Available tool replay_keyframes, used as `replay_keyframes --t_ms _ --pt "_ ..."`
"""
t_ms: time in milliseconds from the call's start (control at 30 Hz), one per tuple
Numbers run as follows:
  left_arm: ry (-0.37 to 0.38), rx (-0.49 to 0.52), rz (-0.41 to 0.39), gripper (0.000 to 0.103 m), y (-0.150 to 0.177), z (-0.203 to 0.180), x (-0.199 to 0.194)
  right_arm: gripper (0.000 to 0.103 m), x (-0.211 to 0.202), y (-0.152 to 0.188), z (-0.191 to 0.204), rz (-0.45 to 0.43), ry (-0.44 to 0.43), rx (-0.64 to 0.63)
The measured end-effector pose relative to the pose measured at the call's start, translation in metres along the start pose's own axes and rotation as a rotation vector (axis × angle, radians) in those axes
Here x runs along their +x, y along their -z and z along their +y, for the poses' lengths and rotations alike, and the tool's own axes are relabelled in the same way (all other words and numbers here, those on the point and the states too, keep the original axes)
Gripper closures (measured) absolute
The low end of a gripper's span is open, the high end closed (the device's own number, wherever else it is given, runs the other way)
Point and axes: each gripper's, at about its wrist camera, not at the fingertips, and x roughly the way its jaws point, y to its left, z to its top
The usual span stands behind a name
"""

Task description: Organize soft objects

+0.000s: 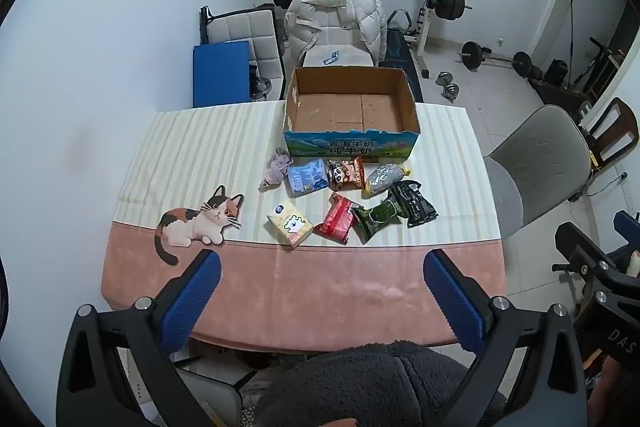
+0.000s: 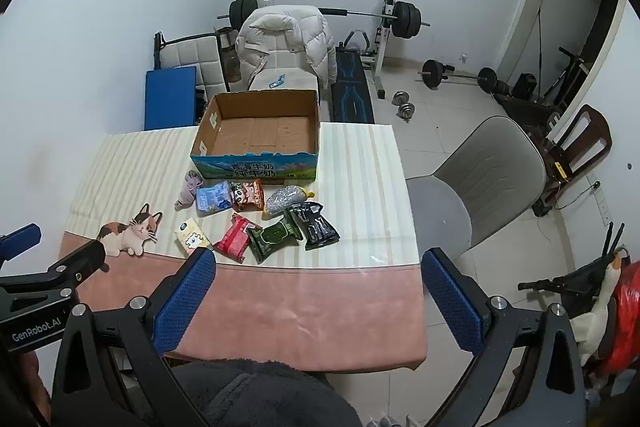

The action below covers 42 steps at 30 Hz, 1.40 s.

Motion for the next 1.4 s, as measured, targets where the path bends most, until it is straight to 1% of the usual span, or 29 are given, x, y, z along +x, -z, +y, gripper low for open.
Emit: replay_keyframes --t_ms 33,200,233,400,533,1400 --pt "0.016 -0.007 0.009 0.000 0.000 0.000 0.000 0.000 0.000 0.000 0.001 -0.013 0.013 -0.009" --pt "0.017 -0.006 0.014 0.000 -0.001 0.000 0.002 0.000 0.000 0.001 0.004 -0.005 0.009 -0.007" --pt "0.018 -0.006 0.014 0.000 0.000 -0.005 0.003 0.000 0.000 0.000 0.004 -0.004 0.008 -0.006" --pt "0.017 -0.020 0.006 0.000 -0.001 -0.010 0.005 0.000 0.006 -0.007 0.001 -0.001 0.004 -0.005" --pt "0.031 -0.030 0.004 0.000 0.001 -0.002 0.008 0.000 0.003 -0.006 0.004 -0.005 0.006 -0.007" --pt "0.033 -0.035 0.010 0.000 -0.006 0.004 0.013 0.000 0.010 -0.017 0.003 -0.004 0.003 -0.007"
